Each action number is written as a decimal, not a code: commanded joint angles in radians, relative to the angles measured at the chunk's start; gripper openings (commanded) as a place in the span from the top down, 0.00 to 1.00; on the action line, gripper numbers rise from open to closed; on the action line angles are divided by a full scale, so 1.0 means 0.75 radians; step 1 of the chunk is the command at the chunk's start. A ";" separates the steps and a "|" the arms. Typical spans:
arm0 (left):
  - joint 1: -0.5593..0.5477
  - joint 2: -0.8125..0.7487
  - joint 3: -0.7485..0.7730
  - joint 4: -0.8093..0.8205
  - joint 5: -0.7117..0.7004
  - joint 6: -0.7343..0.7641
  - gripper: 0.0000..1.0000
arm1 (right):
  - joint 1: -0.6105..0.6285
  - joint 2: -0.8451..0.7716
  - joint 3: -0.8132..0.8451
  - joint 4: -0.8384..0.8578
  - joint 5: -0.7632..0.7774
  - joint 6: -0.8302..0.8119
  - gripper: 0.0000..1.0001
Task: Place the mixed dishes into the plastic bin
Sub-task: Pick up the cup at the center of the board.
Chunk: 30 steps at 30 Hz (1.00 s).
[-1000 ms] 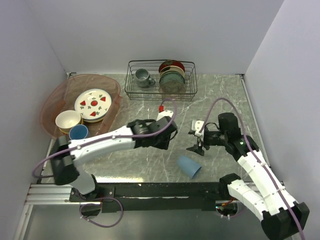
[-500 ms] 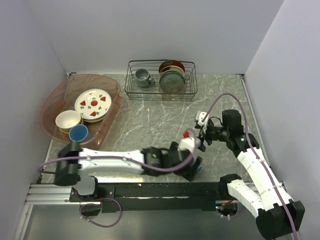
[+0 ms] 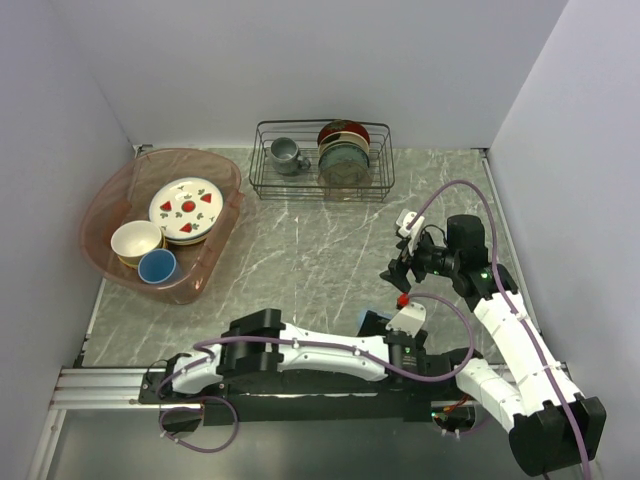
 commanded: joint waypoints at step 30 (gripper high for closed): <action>0.084 -0.238 -0.425 0.387 -0.270 0.101 0.93 | -0.028 -0.009 0.043 0.035 -0.052 0.000 0.07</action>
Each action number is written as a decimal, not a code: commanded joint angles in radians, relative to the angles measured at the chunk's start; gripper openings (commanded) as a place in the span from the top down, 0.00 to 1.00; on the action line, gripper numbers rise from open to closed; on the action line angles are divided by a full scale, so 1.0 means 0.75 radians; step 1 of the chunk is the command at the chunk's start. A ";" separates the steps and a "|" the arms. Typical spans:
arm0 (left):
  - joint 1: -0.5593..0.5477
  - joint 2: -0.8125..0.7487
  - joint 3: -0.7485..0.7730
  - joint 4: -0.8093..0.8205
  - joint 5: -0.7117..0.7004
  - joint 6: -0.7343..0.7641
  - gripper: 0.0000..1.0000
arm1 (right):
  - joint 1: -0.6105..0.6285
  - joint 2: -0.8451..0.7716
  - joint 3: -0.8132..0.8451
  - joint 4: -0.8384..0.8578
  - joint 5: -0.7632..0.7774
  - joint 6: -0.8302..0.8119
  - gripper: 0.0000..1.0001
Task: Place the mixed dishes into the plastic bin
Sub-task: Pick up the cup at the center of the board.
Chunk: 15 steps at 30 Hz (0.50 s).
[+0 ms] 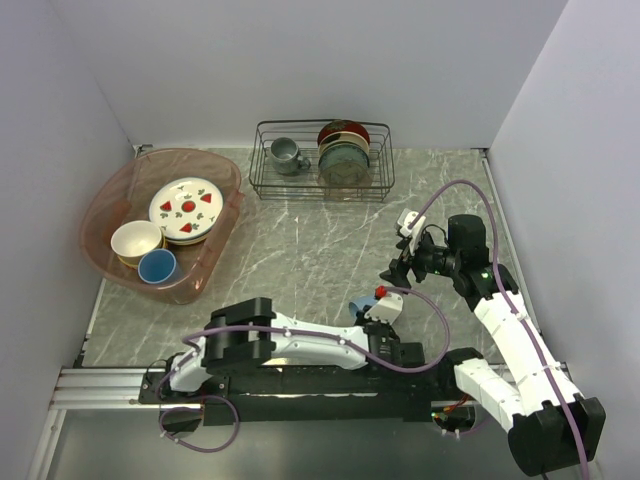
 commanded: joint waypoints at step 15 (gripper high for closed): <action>0.001 -0.564 -0.525 0.570 0.192 0.429 0.68 | -0.011 0.073 0.100 -0.221 -0.128 -0.347 0.00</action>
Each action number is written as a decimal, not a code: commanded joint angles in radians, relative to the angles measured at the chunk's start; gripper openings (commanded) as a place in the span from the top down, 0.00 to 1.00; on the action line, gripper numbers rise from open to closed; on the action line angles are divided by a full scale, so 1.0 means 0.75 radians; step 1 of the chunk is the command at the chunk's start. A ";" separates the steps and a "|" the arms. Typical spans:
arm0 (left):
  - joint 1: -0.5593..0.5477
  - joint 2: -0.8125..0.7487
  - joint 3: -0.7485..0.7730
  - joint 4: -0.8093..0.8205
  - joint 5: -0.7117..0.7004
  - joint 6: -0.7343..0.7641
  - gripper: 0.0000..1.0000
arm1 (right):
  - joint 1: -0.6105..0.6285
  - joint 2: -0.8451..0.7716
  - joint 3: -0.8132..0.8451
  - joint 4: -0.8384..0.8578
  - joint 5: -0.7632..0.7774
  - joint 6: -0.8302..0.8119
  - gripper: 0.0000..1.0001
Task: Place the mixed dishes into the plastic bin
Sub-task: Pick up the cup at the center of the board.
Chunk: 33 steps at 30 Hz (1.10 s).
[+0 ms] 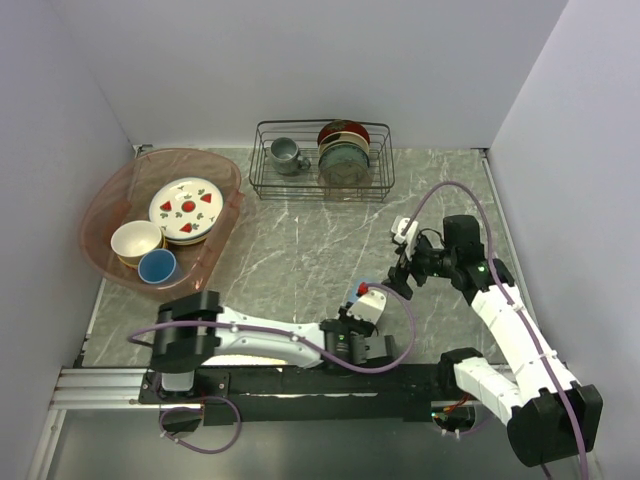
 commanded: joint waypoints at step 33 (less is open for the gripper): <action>-0.069 0.192 0.090 -0.691 -0.246 -0.625 0.17 | 0.363 0.198 -0.017 -0.195 -0.147 -0.460 0.00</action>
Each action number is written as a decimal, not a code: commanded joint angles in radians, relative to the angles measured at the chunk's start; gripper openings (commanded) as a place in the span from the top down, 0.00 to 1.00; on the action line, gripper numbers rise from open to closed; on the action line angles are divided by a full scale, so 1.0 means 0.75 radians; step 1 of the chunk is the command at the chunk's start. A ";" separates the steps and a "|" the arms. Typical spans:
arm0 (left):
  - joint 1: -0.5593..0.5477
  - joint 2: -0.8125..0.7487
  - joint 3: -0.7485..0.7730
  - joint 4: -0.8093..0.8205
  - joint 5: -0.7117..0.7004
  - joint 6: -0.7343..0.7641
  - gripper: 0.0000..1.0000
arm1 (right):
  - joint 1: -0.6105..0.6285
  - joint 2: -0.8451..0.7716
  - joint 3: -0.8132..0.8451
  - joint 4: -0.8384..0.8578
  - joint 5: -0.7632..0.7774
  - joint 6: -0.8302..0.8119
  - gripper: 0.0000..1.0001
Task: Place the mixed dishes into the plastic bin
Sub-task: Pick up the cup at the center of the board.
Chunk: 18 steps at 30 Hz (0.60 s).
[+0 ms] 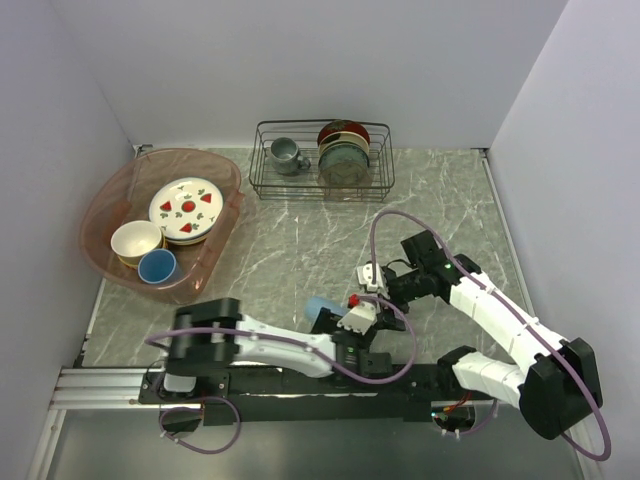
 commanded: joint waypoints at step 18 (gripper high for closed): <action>-0.047 -0.099 0.034 -0.517 -0.290 -0.549 0.85 | 0.002 -0.039 0.043 0.100 0.029 0.134 0.00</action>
